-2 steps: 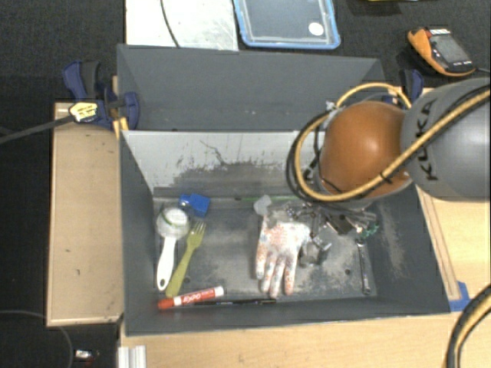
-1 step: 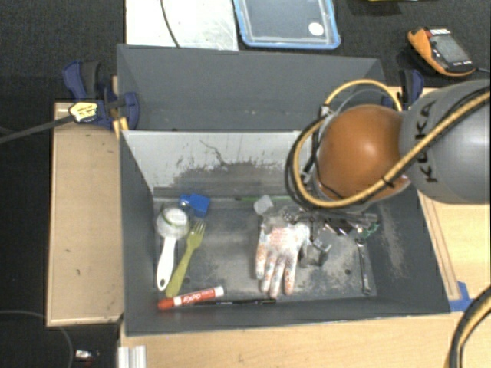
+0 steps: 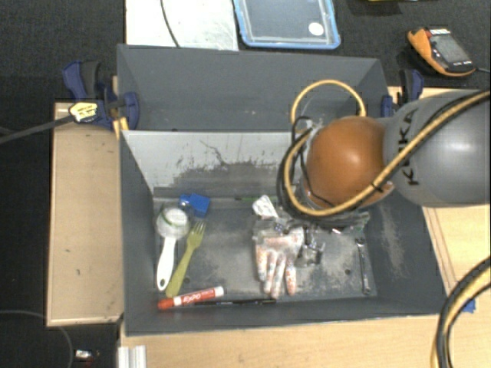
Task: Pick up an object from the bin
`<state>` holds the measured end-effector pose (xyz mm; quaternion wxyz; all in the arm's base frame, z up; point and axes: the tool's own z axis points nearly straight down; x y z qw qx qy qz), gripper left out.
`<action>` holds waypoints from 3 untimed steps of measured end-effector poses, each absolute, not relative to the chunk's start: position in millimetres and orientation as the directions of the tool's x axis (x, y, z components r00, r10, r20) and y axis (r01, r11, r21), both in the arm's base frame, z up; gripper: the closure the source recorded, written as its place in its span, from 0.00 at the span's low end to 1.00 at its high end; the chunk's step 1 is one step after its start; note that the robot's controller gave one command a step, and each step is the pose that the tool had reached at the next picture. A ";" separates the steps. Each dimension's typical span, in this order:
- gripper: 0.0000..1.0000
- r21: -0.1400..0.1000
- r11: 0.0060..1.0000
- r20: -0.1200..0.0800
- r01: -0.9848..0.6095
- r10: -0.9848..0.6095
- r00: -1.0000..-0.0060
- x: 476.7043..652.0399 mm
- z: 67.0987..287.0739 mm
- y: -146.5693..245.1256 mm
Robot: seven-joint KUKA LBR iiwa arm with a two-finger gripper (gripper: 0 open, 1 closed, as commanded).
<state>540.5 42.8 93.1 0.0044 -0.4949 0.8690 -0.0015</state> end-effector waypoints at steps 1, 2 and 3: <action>1.00 -0.009 0.336 -0.006 -0.942 -0.942 -0.336 525.0 71.2 48.6; 1.00 -0.008 0.338 -0.006 -0.941 -0.941 -0.338 525.0 71.5 48.6; 1.00 0.000 0.338 -0.004 -0.941 -0.941 -0.338 522.2 106.5 49.1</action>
Offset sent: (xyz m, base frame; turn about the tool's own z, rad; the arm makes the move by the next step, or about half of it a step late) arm 0.0000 0.0000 0.0000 0.0000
